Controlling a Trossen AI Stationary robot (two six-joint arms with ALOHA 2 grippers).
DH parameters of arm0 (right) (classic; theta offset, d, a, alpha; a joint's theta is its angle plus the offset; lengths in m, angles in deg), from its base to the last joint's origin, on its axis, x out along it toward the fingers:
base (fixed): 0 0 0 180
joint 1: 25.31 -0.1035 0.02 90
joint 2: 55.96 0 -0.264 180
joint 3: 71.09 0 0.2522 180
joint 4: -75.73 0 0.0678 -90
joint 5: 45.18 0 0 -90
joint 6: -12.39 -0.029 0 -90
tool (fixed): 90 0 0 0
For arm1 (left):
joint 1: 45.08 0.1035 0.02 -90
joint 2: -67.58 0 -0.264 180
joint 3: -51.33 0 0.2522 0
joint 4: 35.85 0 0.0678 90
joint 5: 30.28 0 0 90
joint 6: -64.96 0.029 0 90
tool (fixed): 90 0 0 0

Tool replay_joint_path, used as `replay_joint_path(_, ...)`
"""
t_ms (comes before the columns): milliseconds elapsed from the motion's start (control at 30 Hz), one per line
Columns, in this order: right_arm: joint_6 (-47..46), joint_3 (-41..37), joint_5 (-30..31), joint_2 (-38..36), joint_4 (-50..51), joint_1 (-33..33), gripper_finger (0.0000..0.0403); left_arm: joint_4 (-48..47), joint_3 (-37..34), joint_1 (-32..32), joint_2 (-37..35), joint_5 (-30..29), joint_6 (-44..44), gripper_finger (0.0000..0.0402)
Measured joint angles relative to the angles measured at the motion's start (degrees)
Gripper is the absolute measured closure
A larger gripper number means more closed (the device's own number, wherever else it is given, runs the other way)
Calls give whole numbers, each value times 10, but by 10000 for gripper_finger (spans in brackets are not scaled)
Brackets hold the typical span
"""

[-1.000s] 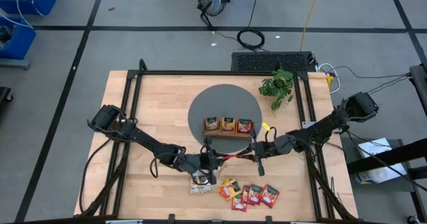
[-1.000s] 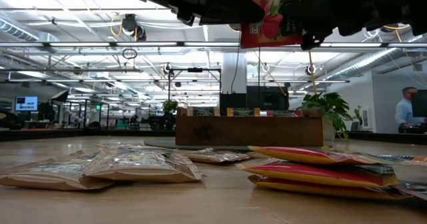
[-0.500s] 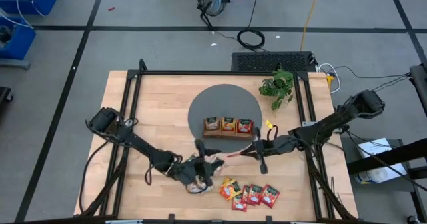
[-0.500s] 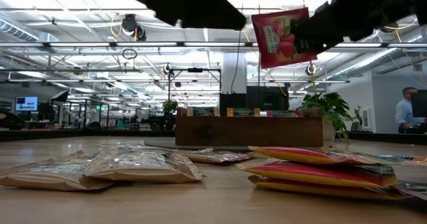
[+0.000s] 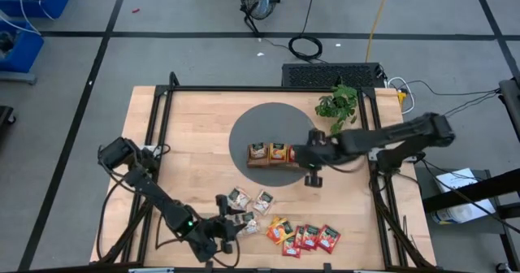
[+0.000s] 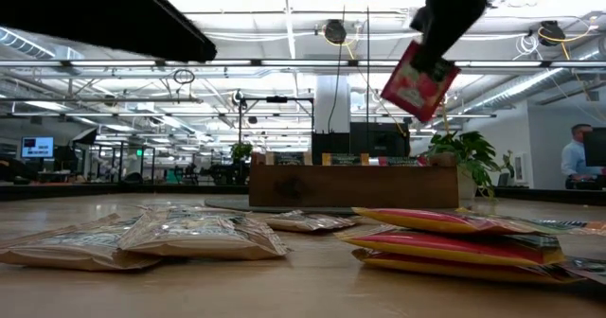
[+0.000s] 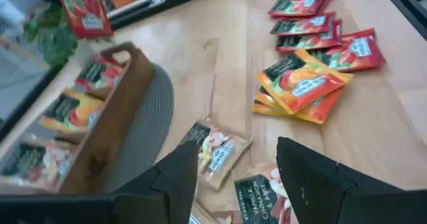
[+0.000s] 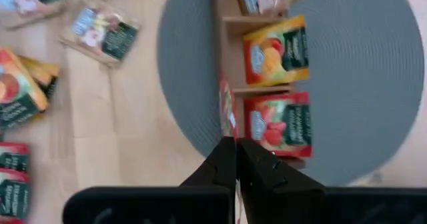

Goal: Pick & Place Tea
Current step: Put the red tea bag into the right slot of the wooden organizer

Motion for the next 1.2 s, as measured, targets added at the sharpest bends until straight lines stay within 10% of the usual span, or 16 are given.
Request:
replay_joint_path(400, 94, 167, -50, 233, 216, 128, 403, -43, -3, -1, 0, 29, -23, 214)
replay_joint_path(1200, 156, 167, -70, 265, 170, 150, 403, -49, -3, 11, 0, 30, -34, 213)
